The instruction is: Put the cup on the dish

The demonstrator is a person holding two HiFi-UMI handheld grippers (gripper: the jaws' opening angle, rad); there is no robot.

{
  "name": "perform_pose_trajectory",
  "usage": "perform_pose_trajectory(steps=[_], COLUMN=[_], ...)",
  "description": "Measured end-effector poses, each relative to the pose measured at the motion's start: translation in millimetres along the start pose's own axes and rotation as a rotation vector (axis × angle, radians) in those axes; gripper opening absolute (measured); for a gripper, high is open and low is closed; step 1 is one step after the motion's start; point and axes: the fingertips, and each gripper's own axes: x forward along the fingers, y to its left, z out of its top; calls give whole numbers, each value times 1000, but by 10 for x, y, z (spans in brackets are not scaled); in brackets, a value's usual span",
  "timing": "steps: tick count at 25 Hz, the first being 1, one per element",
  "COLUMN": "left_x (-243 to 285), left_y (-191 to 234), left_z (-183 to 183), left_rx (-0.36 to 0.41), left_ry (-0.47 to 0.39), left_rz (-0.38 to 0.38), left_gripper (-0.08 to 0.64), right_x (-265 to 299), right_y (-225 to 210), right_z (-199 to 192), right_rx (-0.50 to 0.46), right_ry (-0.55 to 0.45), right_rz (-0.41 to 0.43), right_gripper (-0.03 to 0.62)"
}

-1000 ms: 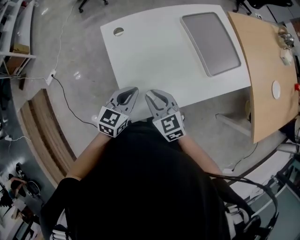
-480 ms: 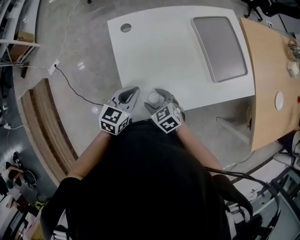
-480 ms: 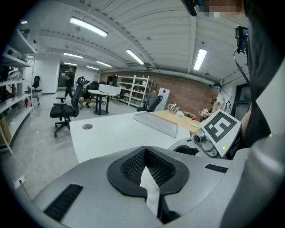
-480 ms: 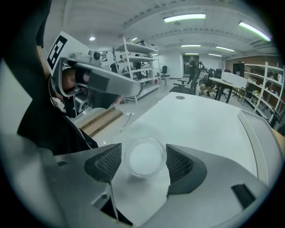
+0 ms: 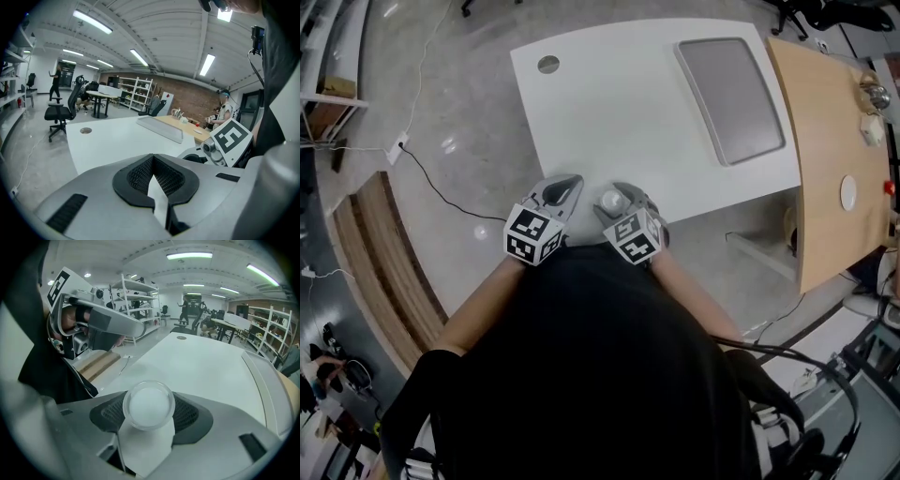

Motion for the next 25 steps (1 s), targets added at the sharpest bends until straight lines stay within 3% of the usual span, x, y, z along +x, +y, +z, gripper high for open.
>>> perform_pose_trajectory(steps=[5,12,19,25], left_x=[-23,-35,-189,-270], left_y=[-70,-266,-505,-774], left_z=[57,405,1118,1832], left_rx=[37,107,216,285], left_ry=[-8,-67,-201,-313], left_rz=[-51,-127,-200,-213], left_gripper=[5,5,5,5], right_x=[-224,-923,-1653,-2287], right_y=[22,-69,-229,-449], right_z=[103,524,1099,1414], right_rx=[31,106,126,124], right_ry=[-17,-103,-285,-410], right_rz=[-60,-98,-237,-343], right_gripper=[256,256,256,256])
